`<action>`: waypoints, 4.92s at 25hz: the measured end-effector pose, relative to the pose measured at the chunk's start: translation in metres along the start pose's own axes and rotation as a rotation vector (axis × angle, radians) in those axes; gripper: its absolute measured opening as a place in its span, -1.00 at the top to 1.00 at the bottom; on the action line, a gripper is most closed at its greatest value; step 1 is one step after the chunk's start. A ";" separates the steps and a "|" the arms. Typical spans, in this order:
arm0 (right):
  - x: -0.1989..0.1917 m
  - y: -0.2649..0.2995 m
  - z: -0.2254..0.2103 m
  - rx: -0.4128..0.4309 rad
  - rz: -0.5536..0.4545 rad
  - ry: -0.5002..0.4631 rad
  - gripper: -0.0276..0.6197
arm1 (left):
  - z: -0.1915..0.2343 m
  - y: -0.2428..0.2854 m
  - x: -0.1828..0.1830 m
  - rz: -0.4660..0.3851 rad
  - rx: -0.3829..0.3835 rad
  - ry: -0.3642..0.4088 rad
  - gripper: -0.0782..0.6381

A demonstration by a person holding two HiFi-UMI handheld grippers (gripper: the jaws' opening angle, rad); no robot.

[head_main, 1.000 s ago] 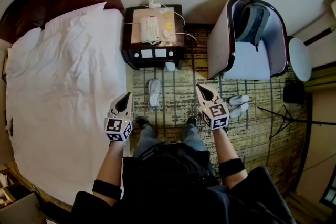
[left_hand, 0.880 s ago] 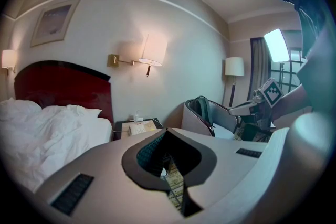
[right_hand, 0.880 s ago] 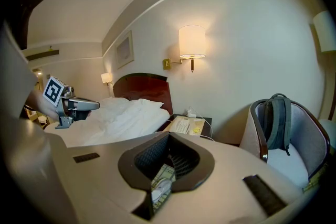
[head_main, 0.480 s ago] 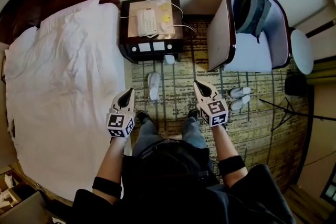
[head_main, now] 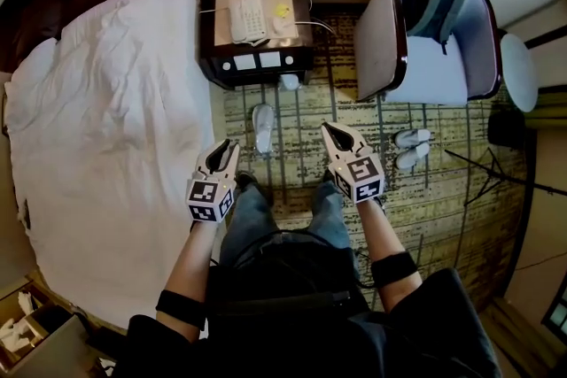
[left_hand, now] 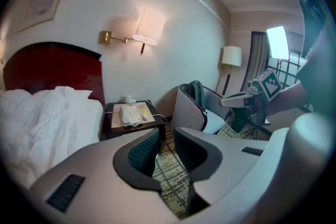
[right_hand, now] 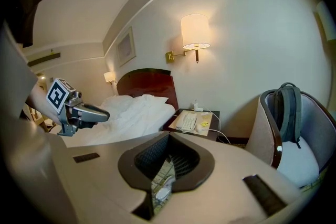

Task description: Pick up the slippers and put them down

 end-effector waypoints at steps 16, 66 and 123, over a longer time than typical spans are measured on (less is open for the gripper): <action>-0.148 0.154 0.034 0.049 0.134 0.034 0.91 | 0.054 0.137 -0.191 0.304 -0.169 -0.238 -0.10; -0.591 0.488 -0.038 0.125 0.300 0.048 0.91 | 0.176 0.488 -0.686 0.379 -0.435 -0.630 0.46; -0.506 0.510 -0.070 0.047 0.098 0.117 0.91 | 0.316 0.628 -0.436 -0.126 0.058 -0.897 -0.30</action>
Point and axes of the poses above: the fingertips, and each gripper's own axes: y forward along the fingers, z to its left, x out of its top, the point moved 9 cm from there along -y, backward along the fingers, and after that the axes turned 1 degree about -x, right-handed, at the moved point
